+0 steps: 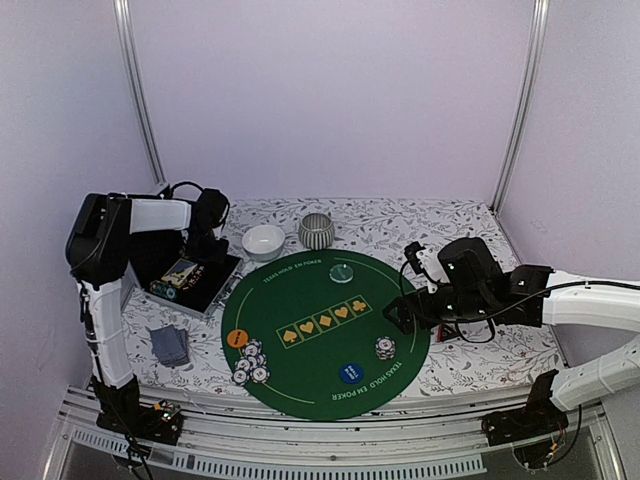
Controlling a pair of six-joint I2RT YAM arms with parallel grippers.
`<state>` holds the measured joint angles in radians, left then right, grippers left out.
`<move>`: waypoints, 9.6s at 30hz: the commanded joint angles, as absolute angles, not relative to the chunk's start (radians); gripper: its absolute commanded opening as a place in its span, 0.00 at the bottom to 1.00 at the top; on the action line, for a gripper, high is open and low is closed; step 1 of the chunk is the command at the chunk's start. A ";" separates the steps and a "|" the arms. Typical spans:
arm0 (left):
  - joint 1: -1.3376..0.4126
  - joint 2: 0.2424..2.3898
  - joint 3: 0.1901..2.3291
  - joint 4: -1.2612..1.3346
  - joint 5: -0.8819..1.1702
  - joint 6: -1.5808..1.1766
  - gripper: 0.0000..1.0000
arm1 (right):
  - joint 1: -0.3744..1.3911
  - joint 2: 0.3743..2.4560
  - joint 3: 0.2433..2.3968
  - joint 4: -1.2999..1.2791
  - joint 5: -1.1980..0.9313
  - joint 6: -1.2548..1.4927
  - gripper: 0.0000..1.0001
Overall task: Distribute texas hold em gaming equipment
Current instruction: Pick up the pile of poker chips from the chip case, then pass from the left arm to the right, then place the poker chips pile in the big blind area.
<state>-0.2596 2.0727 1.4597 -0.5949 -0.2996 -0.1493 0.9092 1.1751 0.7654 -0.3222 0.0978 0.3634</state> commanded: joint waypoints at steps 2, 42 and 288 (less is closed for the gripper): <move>-0.227 2.098 1.487 -0.568 -0.244 -0.147 0.35 | 0.906 1.178 0.795 -0.329 0.096 0.353 0.99; -0.551 1.366 1.263 -0.542 0.338 -0.392 0.00 | 0.940 1.274 1.020 -0.180 -0.024 0.196 0.99; -0.702 1.458 0.813 -0.397 0.290 -0.392 0.57 | 1.239 1.822 1.112 -0.226 0.133 0.089 0.20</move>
<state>-0.7021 1.5078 0.7673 -0.3058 0.4145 -0.4652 1.2690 1.8858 1.1061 -0.1898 0.1432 0.0669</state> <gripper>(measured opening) 0.568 0.413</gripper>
